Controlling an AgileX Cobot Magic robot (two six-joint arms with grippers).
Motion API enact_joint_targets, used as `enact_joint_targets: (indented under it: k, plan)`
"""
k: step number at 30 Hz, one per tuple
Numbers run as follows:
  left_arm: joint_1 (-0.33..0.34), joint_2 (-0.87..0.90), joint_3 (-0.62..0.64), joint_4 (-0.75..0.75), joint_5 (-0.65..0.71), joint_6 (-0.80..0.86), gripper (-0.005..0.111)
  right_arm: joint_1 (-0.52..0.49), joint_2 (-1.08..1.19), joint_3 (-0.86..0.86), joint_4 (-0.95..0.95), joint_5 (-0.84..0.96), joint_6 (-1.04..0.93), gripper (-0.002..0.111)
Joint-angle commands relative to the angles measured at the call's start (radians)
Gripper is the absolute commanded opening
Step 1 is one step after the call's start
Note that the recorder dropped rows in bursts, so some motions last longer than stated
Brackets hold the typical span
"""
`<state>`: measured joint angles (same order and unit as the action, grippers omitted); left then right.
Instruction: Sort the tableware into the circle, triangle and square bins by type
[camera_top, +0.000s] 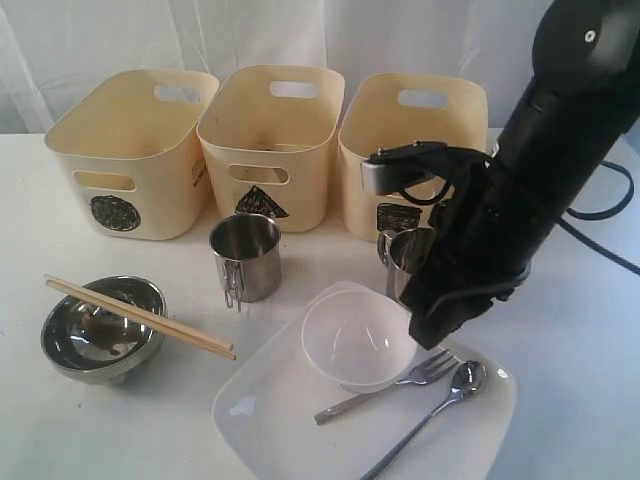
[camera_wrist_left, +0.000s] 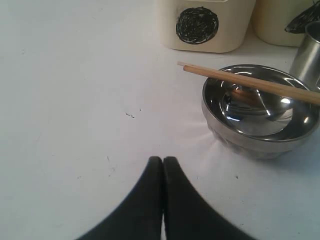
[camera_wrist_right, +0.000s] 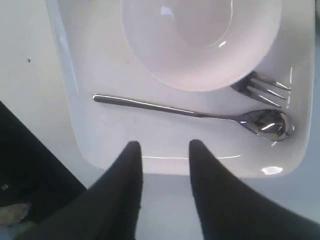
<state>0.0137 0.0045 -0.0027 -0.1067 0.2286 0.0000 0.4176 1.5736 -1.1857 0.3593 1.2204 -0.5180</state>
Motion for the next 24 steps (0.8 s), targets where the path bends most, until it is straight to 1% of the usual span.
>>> enact_joint_targets:
  k: [1, 4, 7, 10, 13, 16, 21, 24]
  plan:
    - [0.002, -0.004, 0.003, -0.008, 0.004, 0.000, 0.000, -0.009, -0.013, 0.005, 0.105, -0.011, -0.137, 0.051]
    - [0.002, -0.004, 0.003, -0.008, 0.004, 0.000, 0.000, -0.009, -0.013, 0.005, 0.208, -0.130, -0.338, 0.058]
    - [0.002, -0.004, 0.003, -0.008, 0.004, 0.000, 0.000, -0.006, -0.011, 0.005, 0.305, -0.223, -0.546, 0.059]
    - [0.002, -0.004, 0.003, -0.008, 0.004, 0.000, 0.000, -0.006, 0.010, 0.005, 0.401, -0.291, -0.673, 0.059]
    - [0.002, -0.004, 0.003, -0.008, 0.004, 0.000, 0.000, 0.007, 0.048, 0.005, 0.416, -0.329, -0.706, 0.059]
    - [0.002, -0.004, 0.003, -0.008, 0.004, 0.000, 0.000, 0.042, 0.103, 0.005, 0.437, -0.362, -0.774, 0.059]
    - [0.002, -0.004, 0.003, -0.008, 0.004, 0.000, 0.000, 0.102, 0.204, 0.005, 0.572, -0.396, -0.908, 0.059]
    - [0.002, -0.004, 0.003, -0.008, 0.004, 0.000, 0.000, 0.143, 0.249, 0.005, 0.628, -0.421, -0.948, 0.059]
